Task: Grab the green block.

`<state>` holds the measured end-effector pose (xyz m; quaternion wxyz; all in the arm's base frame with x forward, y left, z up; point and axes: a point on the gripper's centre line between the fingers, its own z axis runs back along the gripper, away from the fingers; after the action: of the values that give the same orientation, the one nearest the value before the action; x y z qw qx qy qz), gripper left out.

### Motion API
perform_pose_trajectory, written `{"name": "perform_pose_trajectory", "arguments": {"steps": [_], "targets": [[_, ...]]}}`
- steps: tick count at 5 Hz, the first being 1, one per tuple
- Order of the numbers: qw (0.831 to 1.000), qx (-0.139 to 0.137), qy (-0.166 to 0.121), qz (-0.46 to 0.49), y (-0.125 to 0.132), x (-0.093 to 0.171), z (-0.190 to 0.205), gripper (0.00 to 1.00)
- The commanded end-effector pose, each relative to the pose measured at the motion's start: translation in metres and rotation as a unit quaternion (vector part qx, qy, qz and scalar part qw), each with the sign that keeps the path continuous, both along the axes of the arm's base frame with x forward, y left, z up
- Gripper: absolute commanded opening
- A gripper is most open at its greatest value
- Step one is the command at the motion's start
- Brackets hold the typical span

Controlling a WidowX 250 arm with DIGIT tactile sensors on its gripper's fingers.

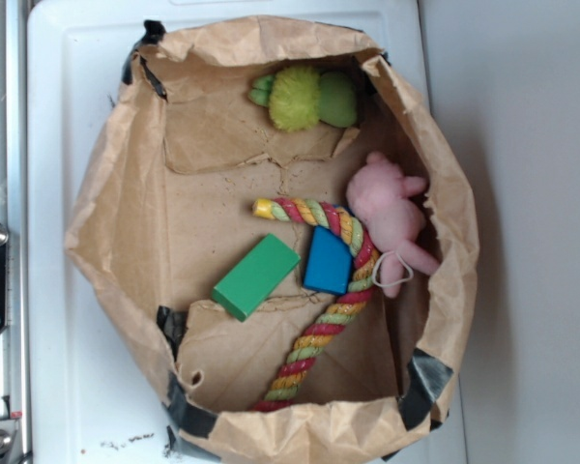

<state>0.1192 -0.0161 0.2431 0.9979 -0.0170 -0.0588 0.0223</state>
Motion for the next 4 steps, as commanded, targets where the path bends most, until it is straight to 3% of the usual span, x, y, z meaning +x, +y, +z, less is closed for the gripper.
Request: {"name": "perform_pose_trajectory", "arguments": {"steps": [1,4], "targets": [[1.000,0.000,0.000,0.000,0.000,0.000,0.000,1.00],[0.999,-0.005,0.005,0.033,0.020,0.105,-0.031,1.00]]}}
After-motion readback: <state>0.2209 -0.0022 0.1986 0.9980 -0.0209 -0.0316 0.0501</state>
